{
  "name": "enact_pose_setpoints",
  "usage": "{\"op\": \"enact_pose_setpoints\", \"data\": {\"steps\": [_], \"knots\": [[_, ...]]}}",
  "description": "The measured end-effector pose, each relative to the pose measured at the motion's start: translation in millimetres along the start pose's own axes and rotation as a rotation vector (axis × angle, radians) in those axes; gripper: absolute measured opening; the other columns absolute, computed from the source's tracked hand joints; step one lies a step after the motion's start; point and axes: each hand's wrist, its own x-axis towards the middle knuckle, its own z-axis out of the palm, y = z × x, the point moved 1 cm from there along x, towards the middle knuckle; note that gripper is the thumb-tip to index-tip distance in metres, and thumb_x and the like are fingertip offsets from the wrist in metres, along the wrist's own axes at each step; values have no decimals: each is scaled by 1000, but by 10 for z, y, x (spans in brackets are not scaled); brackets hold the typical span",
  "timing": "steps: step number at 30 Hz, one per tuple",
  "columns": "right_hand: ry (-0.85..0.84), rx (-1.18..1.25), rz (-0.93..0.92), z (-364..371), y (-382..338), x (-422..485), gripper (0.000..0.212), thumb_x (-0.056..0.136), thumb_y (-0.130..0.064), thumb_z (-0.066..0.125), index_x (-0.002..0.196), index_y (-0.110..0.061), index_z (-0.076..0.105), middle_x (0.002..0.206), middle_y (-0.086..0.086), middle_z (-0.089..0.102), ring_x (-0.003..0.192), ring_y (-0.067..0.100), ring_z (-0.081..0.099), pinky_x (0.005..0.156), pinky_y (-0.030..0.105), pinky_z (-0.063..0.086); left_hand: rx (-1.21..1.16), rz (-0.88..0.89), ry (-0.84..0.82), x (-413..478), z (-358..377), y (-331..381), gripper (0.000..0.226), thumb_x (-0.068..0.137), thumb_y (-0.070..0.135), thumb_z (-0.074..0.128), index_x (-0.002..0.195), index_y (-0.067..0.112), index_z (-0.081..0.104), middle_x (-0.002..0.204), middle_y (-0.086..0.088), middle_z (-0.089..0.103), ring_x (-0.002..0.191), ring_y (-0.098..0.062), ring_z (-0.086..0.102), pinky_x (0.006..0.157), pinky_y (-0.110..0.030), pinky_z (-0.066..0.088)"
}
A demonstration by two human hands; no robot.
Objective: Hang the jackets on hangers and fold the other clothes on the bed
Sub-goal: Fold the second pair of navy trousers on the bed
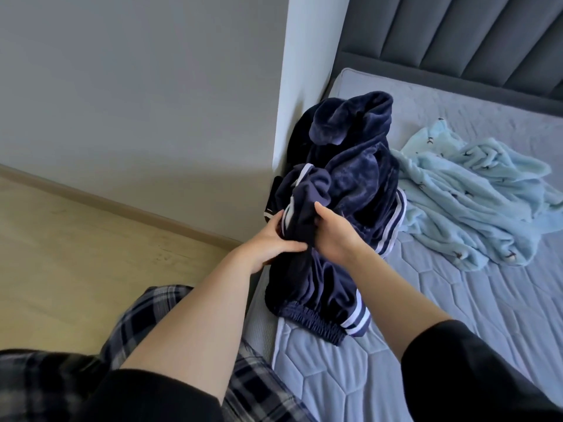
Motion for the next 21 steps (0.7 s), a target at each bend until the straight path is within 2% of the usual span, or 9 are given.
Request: {"op": "enact_pose_setpoints", "data": {"steps": [4,6,8,9,11,13,16,19,21], "knots": [[54,-120,-15,-63,1,-55,34,103,-34,32,116,-14,56,110,-2,67,107,15,58,85,25,47,-76,-14,105,29,55,-84,44,76,-5,70,108,23,61,108,-8,69,100,-24,65,89,-37,52],[171,-452,-136,-137,82,-146,27,100,-32,44,114,-17,61,119,1,64,111,15,59,87,22,46,-166,-35,164,28,71,-83,28,79,-2,64,98,19,65,101,-12,70,88,-25,68,77,-33,54],[217,-888,-278,-216,207,-261,30,93,-31,58,121,-21,60,127,-1,58,116,9,54,90,12,40,-278,-74,260,36,70,-78,23,83,7,61,105,11,65,99,-17,70,83,-28,67,74,-33,54],[186,-1062,-316,-247,281,-306,43,90,-31,63,130,-20,54,135,-1,51,124,10,47,98,12,35,-339,-117,303,40,69,-85,27,83,13,61,109,8,64,102,-18,69,86,-29,67,76,-35,53],[124,-1279,-316,-300,438,-376,75,82,-35,72,145,-18,35,151,4,30,141,16,26,115,30,21,-458,-211,329,9,58,-94,36,84,24,60,114,5,62,109,-19,67,95,-31,65,84,-37,52],[87,-1383,-278,-333,563,-437,103,71,-44,80,151,-23,18,158,3,13,146,17,9,118,44,13,-635,-198,251,-34,59,-81,40,89,29,52,116,1,61,111,-19,65,99,-30,64,90,-37,51],[56,-1519,-280,-328,757,-493,129,57,-56,82,151,-31,-3,159,-3,0,146,14,0,119,47,7,-847,-180,148,-123,29,-18,40,94,27,40,114,-2,61,101,-20,67,95,-29,66,84,-35,52],[308,-1489,-514,-244,790,-478,118,61,-48,81,152,-25,10,159,8,6,145,27,10,116,51,12,-743,-217,66,-199,-29,20,42,94,25,41,123,-1,57,116,-20,62,113,-32,58,99,-41,44],[458,-1394,-697,-223,676,-450,96,70,-36,78,149,-17,27,156,18,15,141,37,20,113,54,18,-657,-249,35,-278,-68,59,32,91,23,47,108,2,62,102,-16,67,96,-27,63,85,-36,50]]}}
